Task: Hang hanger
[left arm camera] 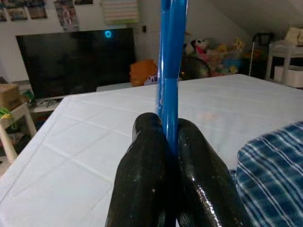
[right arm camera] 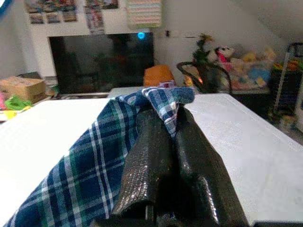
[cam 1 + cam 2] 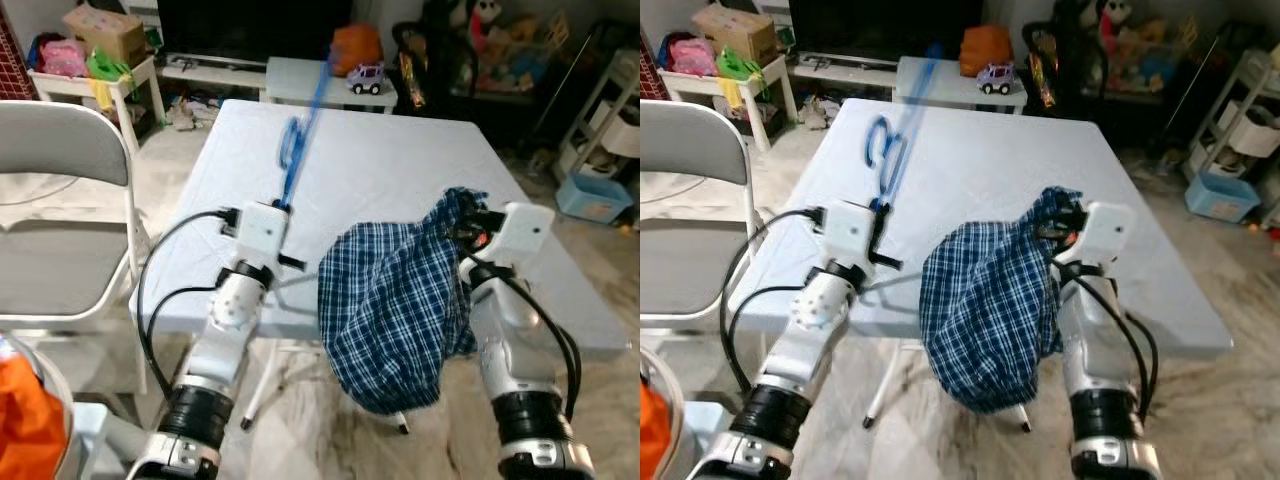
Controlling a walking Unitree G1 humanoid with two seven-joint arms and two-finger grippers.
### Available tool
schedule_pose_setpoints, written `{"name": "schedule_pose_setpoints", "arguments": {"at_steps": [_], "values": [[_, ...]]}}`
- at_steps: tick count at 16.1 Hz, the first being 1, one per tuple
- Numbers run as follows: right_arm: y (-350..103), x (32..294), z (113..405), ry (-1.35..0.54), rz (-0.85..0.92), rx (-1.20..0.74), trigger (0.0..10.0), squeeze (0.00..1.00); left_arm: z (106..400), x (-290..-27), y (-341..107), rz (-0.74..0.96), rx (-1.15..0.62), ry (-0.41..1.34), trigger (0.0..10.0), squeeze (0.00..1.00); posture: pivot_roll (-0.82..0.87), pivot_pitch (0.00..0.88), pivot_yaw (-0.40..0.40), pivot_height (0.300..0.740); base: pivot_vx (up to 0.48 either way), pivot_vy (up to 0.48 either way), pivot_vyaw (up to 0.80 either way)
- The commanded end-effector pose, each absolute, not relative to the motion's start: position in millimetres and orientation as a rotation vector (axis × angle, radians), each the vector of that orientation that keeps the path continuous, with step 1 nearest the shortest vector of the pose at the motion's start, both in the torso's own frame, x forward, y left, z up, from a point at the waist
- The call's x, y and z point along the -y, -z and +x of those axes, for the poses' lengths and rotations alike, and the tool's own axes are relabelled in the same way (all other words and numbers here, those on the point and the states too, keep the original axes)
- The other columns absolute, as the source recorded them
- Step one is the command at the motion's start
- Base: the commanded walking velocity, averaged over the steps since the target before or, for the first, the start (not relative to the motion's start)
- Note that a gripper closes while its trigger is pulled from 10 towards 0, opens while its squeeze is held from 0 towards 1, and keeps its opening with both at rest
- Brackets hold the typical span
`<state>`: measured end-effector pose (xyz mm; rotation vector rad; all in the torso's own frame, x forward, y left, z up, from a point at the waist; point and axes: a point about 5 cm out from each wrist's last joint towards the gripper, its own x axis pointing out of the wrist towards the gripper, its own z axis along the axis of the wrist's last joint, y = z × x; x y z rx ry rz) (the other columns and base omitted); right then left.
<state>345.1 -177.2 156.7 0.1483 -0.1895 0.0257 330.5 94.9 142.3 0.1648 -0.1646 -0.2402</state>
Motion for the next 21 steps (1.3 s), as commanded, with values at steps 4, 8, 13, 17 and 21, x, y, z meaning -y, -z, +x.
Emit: {"name": "schedule_pose_setpoints", "arguments": {"at_steps": [4,8,13,17,21], "values": [[-211.9,172.5,390.2,-0.127,0.096,0.225,0.0,0.0,317.2,-104.0,-119.5,0.161,0.062,0.184,10.0,0.0,0.28,0.067,-0.195,0.74,0.0,0.0,0.0],[-277.8,163.5,417.2,-0.136,0.068,0.298,0.0,0.0,310.9,-111.6,-118.1,0.165,0.054,0.144,10.0,0.0,0.32,0.086,-0.215,0.74,0.0,0.0,0.0],[-387.6,206.3,404.9,0.081,0.108,0.643,0.0,0.0,307.5,-115.1,-119.9,0.182,0.052,0.136,10.0,0.0,0.33,0.093,-0.202,0.74,0.0,0.0,0.0],[-352.6,227.0,405.9,0.119,0.101,0.588,0.0,0.0,307.9,-110.2,-120.0,0.181,0.048,0.161,10.0,0.0,0.31,0.086,-0.186,0.74,0.0,0.0,0.0],[-213.6,200.7,406.7,-0.06,-0.021,0.172,7.7,1.0,309.4,-105.9,-119.5,0.181,0.043,0.189,10.0,0.0,0.29,0.08,-0.166,0.74,0.0,0.0,0.0]]}}
